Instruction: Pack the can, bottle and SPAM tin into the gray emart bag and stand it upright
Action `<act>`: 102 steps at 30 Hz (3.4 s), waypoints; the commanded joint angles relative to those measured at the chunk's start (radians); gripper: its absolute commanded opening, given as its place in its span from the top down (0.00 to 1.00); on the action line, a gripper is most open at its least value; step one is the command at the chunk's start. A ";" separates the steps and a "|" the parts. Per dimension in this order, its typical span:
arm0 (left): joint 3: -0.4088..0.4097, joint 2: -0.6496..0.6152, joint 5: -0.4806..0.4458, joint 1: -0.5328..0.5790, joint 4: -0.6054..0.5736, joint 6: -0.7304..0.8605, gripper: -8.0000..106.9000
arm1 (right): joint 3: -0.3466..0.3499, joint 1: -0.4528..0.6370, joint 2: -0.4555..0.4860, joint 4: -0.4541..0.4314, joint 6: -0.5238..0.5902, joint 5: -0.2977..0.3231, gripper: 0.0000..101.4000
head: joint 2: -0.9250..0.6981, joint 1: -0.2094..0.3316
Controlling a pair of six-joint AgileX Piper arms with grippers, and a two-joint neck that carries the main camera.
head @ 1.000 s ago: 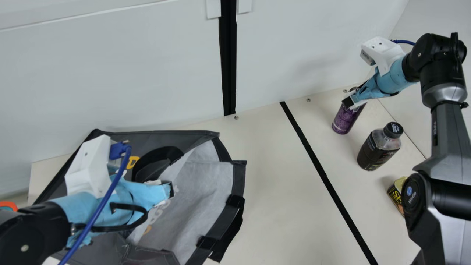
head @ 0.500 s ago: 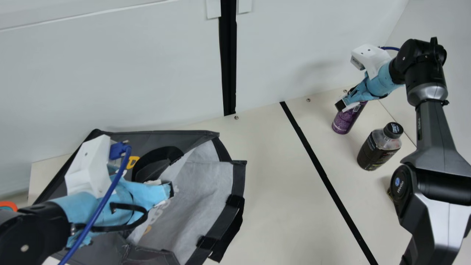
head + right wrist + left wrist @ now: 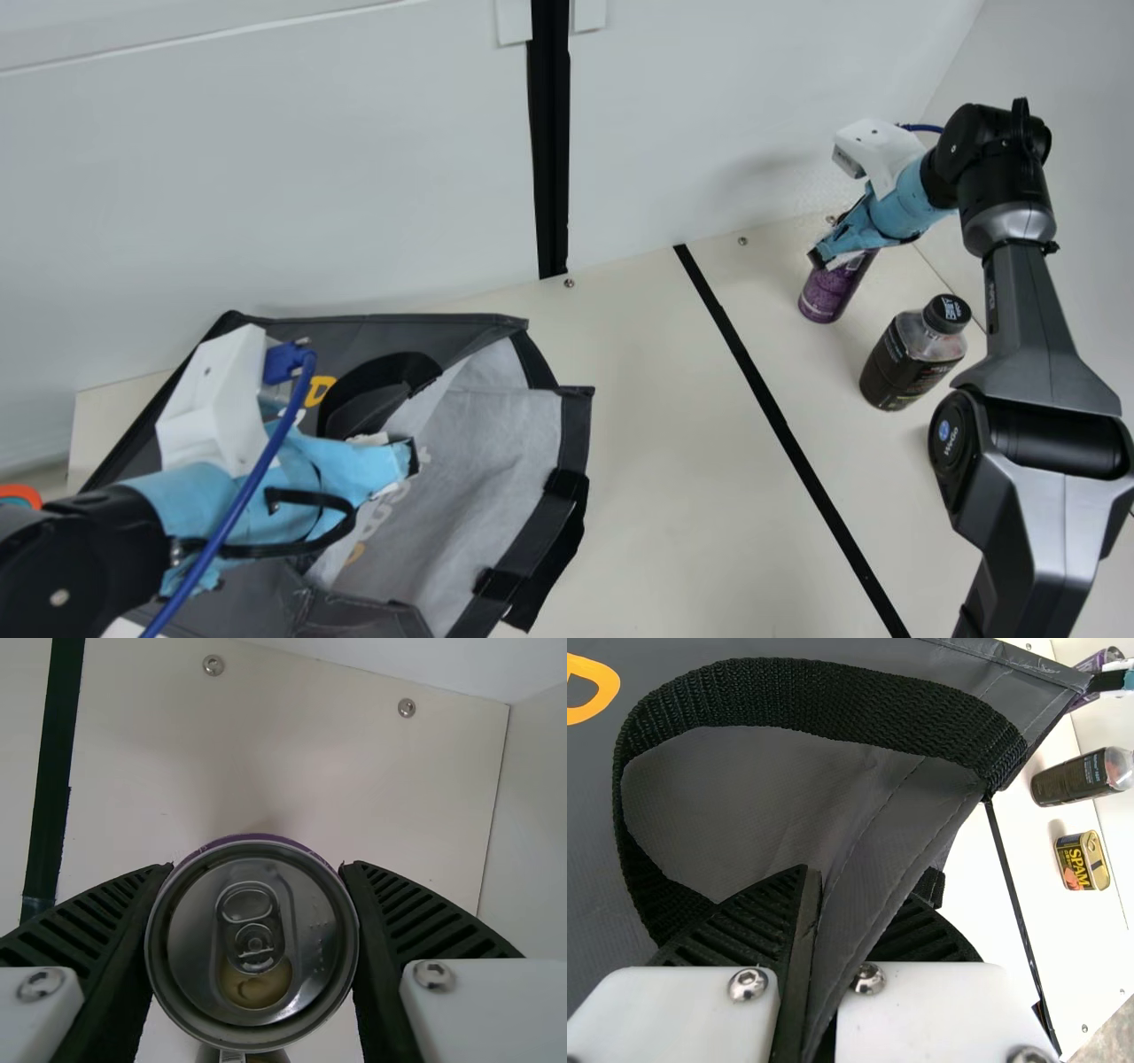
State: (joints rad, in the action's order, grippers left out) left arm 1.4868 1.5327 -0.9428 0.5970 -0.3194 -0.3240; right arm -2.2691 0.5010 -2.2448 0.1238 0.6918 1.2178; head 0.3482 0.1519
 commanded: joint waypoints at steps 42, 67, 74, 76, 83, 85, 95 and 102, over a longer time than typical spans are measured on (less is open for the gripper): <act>0.000 0.000 0.000 0.000 0.000 0.000 1.00 | 0.296 -0.019 0.295 0.150 0.305 0.002 1.00 | 0.001 0.023; 0.000 0.000 0.000 0.000 0.000 0.000 1.00 | 0.629 -0.081 0.596 0.198 0.494 0.002 1.00 | 0.001 0.023; 0.000 0.000 0.000 0.000 0.000 0.000 1.00 | 0.731 -0.115 0.678 0.211 0.529 0.002 1.00 | 0.001 0.023; 0.000 0.000 0.000 0.000 0.000 0.000 1.00 | 0.756 -0.125 0.698 0.215 0.536 0.002 1.00 | 0.001 0.023; 0.000 0.000 0.000 0.000 0.000 0.000 1.00 | 0.836 -0.164 0.764 0.228 0.555 0.002 1.00 | 0.001 0.023; 0.000 0.000 0.000 0.000 0.000 0.000 1.00 | 0.855 -0.175 0.781 0.234 0.558 0.002 1.00 | 0.001 0.023; 0.000 0.000 0.000 0.000 0.000 0.000 1.00 | 0.924 -0.232 0.855 0.268 0.555 0.002 1.00 | 0.001 0.023; 0.000 0.000 0.000 0.000 0.000 0.000 1.00 | 0.944 -0.262 0.893 0.288 0.548 0.002 1.00 | 0.001 0.023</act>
State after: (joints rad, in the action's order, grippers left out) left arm 1.4868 1.5327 -0.9428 0.5970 -0.3194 -0.3240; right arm -1.3260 0.2407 -1.3535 0.4082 1.2415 1.2204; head 0.3467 0.1519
